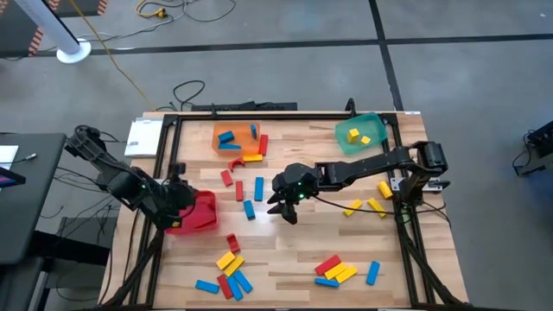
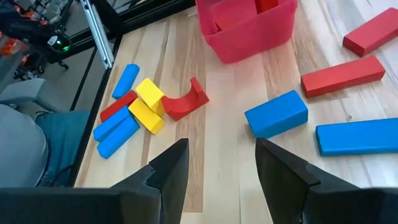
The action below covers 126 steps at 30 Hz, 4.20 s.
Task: Sort blocks
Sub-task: Put the red block into the red bin, then put the blue block into the orange bin
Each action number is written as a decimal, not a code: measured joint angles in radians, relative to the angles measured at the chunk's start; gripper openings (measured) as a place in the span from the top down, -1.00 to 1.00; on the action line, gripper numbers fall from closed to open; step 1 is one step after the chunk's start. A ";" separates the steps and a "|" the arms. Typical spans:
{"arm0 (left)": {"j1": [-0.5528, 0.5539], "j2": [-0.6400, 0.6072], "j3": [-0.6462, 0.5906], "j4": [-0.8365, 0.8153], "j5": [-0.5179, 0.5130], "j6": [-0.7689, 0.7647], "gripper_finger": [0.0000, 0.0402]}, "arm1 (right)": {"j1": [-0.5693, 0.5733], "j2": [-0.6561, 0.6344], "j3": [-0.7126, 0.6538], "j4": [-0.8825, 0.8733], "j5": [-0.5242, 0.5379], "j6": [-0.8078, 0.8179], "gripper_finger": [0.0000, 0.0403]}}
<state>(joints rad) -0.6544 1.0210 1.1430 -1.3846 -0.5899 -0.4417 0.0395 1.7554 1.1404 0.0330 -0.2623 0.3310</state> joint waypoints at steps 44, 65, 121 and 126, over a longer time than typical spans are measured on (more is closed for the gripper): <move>0.283 0.343 -0.199 -0.031 0.562 0.199 0.69 | 0.040 0.000 -0.001 -0.183 0.034 -0.052 0.02; 0.301 0.372 -0.352 0.118 0.604 0.217 0.69 | 0.051 0.000 -0.001 -0.283 0.034 -0.025 0.01; 0.230 0.018 -0.075 0.357 -0.017 0.403 0.25 | 0.051 0.000 -0.001 -0.283 0.033 -0.024 0.01; 0.206 0.117 -0.082 0.329 0.051 0.353 0.25 | 0.051 0.000 -0.001 -0.283 0.033 -0.024 0.02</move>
<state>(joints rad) -0.4480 1.1376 1.0611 -1.0561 -0.5387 -0.0884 0.0902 1.7550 1.1397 -0.2497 -0.2295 0.3065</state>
